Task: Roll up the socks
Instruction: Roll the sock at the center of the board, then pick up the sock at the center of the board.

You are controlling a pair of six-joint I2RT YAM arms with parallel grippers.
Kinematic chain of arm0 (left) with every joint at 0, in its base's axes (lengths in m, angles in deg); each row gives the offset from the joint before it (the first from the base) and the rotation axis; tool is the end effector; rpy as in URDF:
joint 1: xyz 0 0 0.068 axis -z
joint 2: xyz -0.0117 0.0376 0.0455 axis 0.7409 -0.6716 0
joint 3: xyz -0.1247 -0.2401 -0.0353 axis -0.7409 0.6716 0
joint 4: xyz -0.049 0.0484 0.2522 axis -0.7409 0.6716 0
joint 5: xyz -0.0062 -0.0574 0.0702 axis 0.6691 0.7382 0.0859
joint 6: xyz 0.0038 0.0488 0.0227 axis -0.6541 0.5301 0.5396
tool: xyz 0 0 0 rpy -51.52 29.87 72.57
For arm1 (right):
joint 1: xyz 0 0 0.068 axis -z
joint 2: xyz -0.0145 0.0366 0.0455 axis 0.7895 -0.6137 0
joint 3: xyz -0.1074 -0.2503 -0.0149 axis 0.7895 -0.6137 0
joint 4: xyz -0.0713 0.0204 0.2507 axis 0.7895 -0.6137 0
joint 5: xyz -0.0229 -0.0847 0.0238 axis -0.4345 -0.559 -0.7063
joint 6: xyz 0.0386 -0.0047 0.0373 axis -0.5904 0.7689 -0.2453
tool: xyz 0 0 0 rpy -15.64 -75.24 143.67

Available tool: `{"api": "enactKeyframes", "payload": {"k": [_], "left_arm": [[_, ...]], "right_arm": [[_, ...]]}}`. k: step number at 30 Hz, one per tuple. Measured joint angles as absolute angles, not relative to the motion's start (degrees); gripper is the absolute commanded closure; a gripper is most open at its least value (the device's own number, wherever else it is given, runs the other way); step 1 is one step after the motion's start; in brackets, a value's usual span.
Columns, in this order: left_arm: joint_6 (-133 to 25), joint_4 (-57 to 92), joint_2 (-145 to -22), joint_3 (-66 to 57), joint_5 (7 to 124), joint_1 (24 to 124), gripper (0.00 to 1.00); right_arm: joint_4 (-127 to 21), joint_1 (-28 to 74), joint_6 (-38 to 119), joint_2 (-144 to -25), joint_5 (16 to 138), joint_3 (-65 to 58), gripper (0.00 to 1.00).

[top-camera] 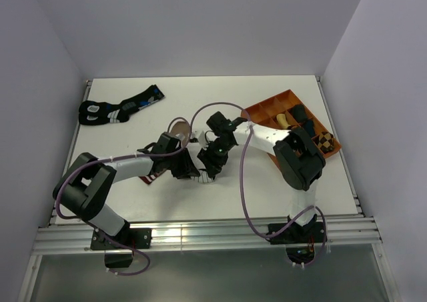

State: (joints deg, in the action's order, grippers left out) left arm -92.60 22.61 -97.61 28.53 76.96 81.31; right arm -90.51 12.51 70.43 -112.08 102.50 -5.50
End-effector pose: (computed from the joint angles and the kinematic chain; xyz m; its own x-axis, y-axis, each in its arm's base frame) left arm 0.2310 -0.1674 0.1396 -0.9574 -0.2369 -0.1651 -0.0828 0.7730 -0.6290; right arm 0.2730 0.2510 0.1723 -0.4198 -0.7765 -0.4699 -0.8938 0.2638 0.3626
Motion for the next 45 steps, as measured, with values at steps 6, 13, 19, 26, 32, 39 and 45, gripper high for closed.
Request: {"api": "enactKeyframes", "payload": {"k": [6, 13, 19, 26, 32, 39, 45], "left_arm": [[-92.53, 21.51, -98.71, 28.33, 78.66, 81.15, 1.00], [-92.42, 21.12, -99.36, 28.05, 79.62, 81.11, 1.00], [-92.40, 20.90, -99.49, 28.00, 79.84, 81.09, 1.00], [-92.55, 20.36, -99.80, 28.00, 80.15, 81.09, 1.00], [-92.84, 19.53, -100.21, 28.00, 80.67, 81.09, 1.00], [-93.95, 18.24, -100.30, 28.44, 80.76, 81.15, 1.00], [-95.16, 17.43, -100.30, 28.70, 80.34, 81.48, 1.00]], "right_arm": [[-90.90, 15.59, 69.34, -112.42, 105.84, -3.33, 0.37], [-91.38, 16.40, 69.10, -114.81, 109.89, -1.08, 0.35], [-92.10, 16.40, 68.34, -117.47, 110.32, -0.86, 0.34], [-92.30, 16.40, 66.74, -118.02, 110.34, -0.86, 0.34], [-93.00, 16.33, 66.11, -119.62, 111.94, -0.53, 0.34], [-93.78, 15.72, 65.78, -120.07, 112.77, -0.21, 0.36], [-94.18, 15.52, 65.01, -121.39, 113.27, 1.04, 0.46]]}}
